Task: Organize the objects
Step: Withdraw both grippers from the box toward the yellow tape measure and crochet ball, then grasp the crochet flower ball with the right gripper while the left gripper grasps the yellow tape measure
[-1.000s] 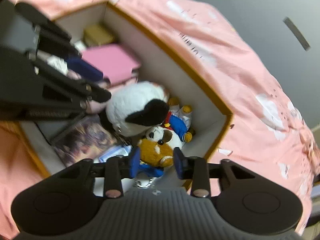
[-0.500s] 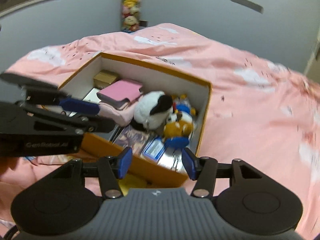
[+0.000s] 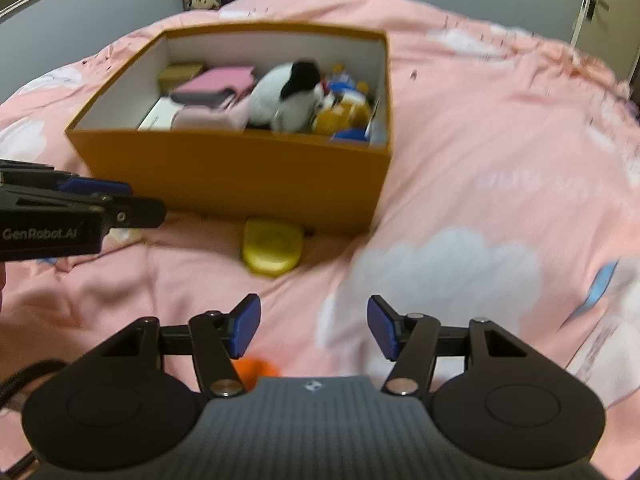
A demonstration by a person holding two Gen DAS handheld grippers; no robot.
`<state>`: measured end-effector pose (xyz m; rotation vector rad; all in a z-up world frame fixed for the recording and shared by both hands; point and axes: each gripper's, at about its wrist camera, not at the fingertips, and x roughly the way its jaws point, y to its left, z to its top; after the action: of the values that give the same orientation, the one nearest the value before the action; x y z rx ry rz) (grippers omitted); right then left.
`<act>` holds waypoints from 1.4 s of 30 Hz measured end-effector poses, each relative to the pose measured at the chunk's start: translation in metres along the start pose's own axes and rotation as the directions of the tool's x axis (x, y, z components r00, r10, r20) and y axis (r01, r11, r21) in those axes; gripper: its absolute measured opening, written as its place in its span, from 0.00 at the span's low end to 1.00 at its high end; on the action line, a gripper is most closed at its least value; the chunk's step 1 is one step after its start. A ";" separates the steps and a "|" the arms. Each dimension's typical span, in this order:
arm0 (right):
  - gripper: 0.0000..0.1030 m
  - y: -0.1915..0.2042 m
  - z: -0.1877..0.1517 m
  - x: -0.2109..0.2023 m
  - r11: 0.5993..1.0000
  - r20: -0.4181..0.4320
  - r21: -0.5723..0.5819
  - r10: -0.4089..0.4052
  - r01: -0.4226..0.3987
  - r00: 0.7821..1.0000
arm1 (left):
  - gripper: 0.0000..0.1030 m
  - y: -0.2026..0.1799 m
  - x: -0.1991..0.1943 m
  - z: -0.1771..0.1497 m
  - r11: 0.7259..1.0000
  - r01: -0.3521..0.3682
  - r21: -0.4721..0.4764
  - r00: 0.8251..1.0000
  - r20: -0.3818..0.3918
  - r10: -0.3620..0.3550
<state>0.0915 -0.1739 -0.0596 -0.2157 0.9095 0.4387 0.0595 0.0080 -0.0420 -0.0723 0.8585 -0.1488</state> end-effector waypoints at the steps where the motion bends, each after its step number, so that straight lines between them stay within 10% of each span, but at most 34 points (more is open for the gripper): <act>1: 0.60 0.000 -0.003 0.001 1.000 -0.015 0.015 0.022 -0.021 1.000 | 0.46 0.001 0.001 -0.002 1.000 0.005 -0.007 1.000 -0.008 -0.005; 17: 0.66 0.011 -0.022 0.031 0.997 -0.189 0.018 0.071 -0.069 0.979 | 0.47 0.000 0.021 -0.025 1.000 0.002 -0.017 0.990 -0.138 -0.004; 25: 0.47 0.019 -0.026 0.041 0.989 -0.241 0.013 0.147 -0.148 0.959 | 0.47 0.003 0.025 -0.026 1.000 0.008 -0.030 0.987 -0.162 -0.013; 42: 0.40 0.015 -0.024 0.028 0.990 -0.152 0.018 0.138 -0.137 0.979 | 0.47 0.005 0.025 -0.027 0.996 0.075 -0.055 0.984 -0.159 -0.083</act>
<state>0.0831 -0.1617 -0.0960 -0.1822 1.0810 0.5525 0.0560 0.0091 -0.0788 -0.1415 1.0210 -0.2105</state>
